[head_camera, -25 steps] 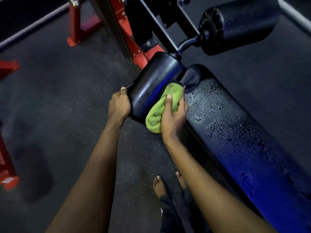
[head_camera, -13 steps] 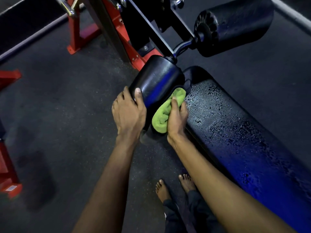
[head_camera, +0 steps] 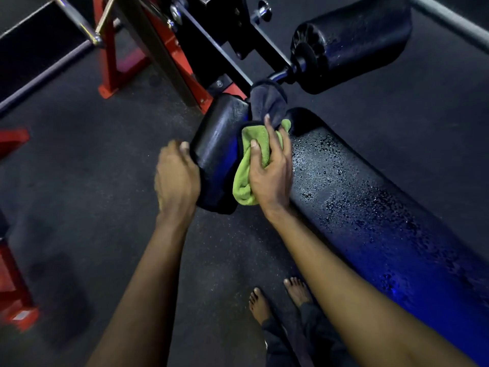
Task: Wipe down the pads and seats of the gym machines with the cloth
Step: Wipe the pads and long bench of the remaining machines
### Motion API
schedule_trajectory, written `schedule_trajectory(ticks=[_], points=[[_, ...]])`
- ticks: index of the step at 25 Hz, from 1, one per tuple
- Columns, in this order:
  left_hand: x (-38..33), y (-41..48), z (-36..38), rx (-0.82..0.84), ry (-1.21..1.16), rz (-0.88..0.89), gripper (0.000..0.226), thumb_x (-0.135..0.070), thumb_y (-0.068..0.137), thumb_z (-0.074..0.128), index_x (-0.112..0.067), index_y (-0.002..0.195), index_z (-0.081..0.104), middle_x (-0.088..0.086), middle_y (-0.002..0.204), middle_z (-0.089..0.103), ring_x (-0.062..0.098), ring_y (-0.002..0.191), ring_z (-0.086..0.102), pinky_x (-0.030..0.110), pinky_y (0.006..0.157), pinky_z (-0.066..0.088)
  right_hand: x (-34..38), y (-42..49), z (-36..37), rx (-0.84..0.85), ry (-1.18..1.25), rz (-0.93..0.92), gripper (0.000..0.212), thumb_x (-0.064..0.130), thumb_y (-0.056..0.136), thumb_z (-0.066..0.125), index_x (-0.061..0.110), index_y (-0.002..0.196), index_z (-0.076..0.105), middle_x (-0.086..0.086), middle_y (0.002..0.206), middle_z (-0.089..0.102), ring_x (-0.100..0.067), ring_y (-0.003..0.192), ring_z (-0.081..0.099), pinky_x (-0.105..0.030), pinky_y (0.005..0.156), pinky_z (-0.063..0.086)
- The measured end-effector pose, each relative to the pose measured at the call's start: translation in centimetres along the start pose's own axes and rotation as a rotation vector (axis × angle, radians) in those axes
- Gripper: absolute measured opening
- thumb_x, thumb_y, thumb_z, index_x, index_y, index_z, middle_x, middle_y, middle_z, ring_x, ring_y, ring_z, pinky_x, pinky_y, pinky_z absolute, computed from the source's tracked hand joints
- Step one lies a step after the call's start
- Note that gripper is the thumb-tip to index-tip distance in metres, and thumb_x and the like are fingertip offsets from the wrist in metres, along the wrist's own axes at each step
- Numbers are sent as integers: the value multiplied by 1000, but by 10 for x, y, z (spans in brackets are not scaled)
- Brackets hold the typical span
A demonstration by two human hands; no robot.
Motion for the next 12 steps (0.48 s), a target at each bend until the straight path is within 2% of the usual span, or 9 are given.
schedule_trajectory(ticks=[2, 5, 7, 10, 12], points=[[-13, -19, 7, -38, -32, 72, 54, -44, 106, 25, -9, 134, 55, 17, 128, 61, 33, 116, 56, 45, 99, 44, 9, -9, 4, 18, -58, -55, 54, 35, 100, 60, 33, 152, 46, -9, 159, 37, -26, 145, 38, -51, 113, 42], [-1, -9, 14, 20, -56, -58, 57, -48, 106, 22, -13, 133, 58, 18, 130, 62, 38, 120, 56, 44, 100, 41, 32, -40, 21, 201, -184, -345, 59, 23, 93, 66, 28, 150, 50, -9, 161, 36, -31, 150, 30, -44, 123, 28], [0, -2, 11, 80, -78, -108, 54, -45, 108, 24, -11, 129, 60, 22, 130, 62, 42, 120, 55, 42, 96, 40, 36, -40, 25, 287, -234, -418, 63, 20, 91, 68, 30, 150, 49, -4, 162, 35, -27, 151, 28, -43, 122, 29], [-5, -6, 6, 79, -121, -92, 55, -44, 108, 24, -7, 118, 64, 23, 124, 64, 42, 116, 57, 40, 89, 39, 22, 2, 11, 149, -179, -256, 59, 28, 95, 63, 33, 151, 46, -5, 159, 38, -25, 146, 36, -50, 114, 42], [-6, -7, 5, 70, -118, -116, 55, -45, 108, 24, -8, 119, 64, 22, 124, 64, 41, 116, 57, 41, 92, 40, 10, 16, 7, 76, -78, -119, 55, 35, 98, 58, 35, 152, 45, -6, 158, 37, -25, 145, 39, -54, 106, 49]])
Point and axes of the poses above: each hand's wrist, its own y-axis towards the middle knuckle, its own z-axis out of the palm, x = y × z, the point moved 10 cm from there along y, towards the middle knuckle
